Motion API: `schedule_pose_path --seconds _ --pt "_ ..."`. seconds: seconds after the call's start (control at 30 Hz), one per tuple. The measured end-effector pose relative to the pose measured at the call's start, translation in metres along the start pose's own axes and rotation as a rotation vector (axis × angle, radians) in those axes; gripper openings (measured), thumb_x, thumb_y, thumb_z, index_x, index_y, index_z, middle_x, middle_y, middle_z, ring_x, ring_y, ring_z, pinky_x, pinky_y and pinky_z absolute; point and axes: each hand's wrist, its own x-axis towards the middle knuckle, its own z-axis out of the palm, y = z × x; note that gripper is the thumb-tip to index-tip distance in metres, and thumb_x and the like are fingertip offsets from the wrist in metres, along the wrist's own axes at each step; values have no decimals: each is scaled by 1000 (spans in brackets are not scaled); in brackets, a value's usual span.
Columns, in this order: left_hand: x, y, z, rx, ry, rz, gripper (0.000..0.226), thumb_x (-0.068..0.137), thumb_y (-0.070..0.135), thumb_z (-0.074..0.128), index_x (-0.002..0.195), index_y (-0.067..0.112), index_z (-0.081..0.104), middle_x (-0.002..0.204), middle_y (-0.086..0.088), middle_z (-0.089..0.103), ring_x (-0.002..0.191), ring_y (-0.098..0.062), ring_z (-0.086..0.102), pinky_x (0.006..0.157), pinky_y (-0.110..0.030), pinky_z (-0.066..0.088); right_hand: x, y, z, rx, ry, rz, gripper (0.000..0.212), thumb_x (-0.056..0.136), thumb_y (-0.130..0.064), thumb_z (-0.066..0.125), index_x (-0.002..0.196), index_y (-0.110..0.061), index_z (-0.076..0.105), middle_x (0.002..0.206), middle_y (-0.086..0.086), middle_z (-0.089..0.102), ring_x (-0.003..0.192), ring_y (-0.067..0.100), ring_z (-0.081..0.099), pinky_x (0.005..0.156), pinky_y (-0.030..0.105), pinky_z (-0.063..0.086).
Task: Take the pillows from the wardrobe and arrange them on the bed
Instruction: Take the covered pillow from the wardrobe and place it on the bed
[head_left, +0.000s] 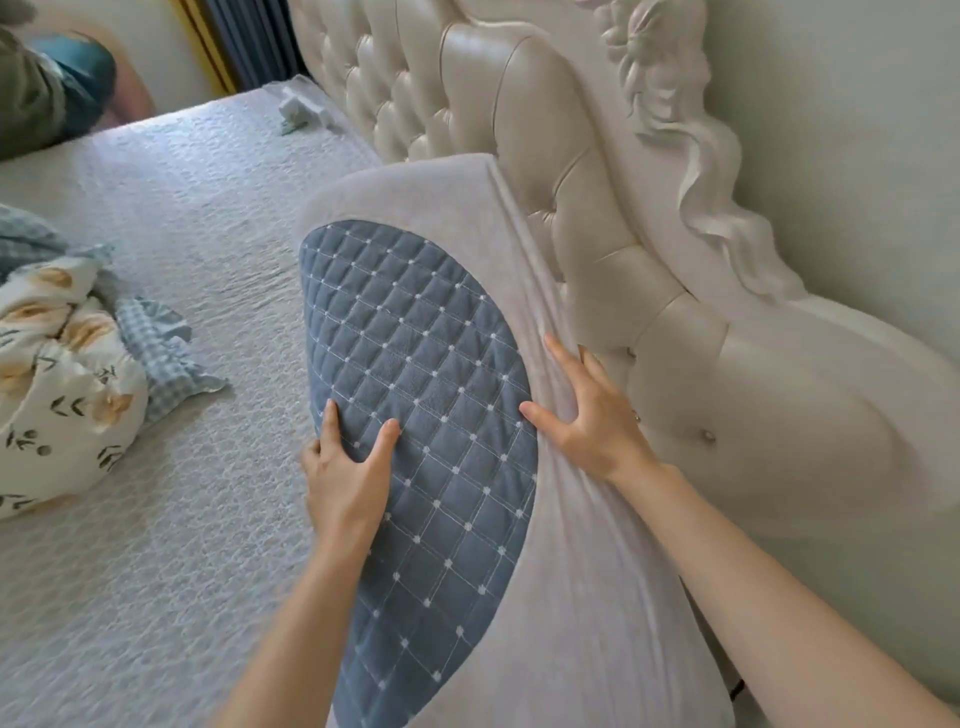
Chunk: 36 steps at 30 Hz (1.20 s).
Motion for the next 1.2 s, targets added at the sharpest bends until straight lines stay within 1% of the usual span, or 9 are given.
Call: schedule_pose_path --seconds 0.33,0.47,0.53,0.67,0.77,0.87,0.97,1.03,1.2 --pt "49 -52 102 -25 72 -126 80 87 58 61 155 38 25 150 -7 39 135 -26 42 109 -42 32 103 87 49 -11 -160 -105 77 81 -40 69 148 -34 32 153 12 36 144 24 24 109 25 21" --pt "83 -85 130 -43 130 -109 81 82 61 57 153 40 27 153 -1 39 138 -20 39 104 -35 29 137 122 92 27 -177 -115 76 78 -49 62 146 -31 34 151 9 38 141 23 32 114 39 28" --pt "100 -108 146 -29 67 -77 76 87 54 59 154 36 28 157 0 35 143 -18 34 116 -40 27 149 147 116 11 -214 -47 77 79 -54 58 147 -35 29 153 9 32 141 23 31 113 42 28" --pt "114 -151 180 104 -263 -99 78 94 40 62 157 30 19 166 -3 14 151 -20 16 122 -45 17 145 199 163 -149 -464 148 85 82 -57 59 149 -44 9 161 12 1 146 31 16 116 45 21" --pt "112 -170 189 107 -270 -96 87 89 44 67 157 37 13 167 6 5 152 -16 11 121 -42 15 134 214 176 -144 -453 173 90 78 -63 60 144 -57 -1 162 7 -9 147 33 12 115 48 21" --pt "113 -181 187 -48 -193 -178 99 79 44 78 156 31 18 163 3 21 148 -18 24 121 -45 22 127 217 175 -74 -349 185 101 78 -61 63 152 -34 0 162 6 3 147 23 10 116 38 16" --pt "110 -186 187 -284 -204 -508 117 63 58 82 155 33 15 149 4 39 130 -23 46 110 -47 38 112 219 176 -22 -280 448 109 77 -63 64 152 -14 1 159 15 16 143 30 22 112 37 22" --pt "107 -187 191 -369 -238 -647 115 58 64 79 152 33 22 142 4 49 116 -24 55 96 -43 45 104 218 177 -47 -279 590 102 77 -65 62 145 -2 18 150 24 32 135 37 36 105 41 33" --pt "110 -185 204 -427 -186 -669 108 55 66 81 146 32 35 135 -1 57 112 -26 60 94 -44 49 113 213 173 -49 -223 549 86 81 -60 62 134 2 34 141 24 43 126 38 46 98 41 40"
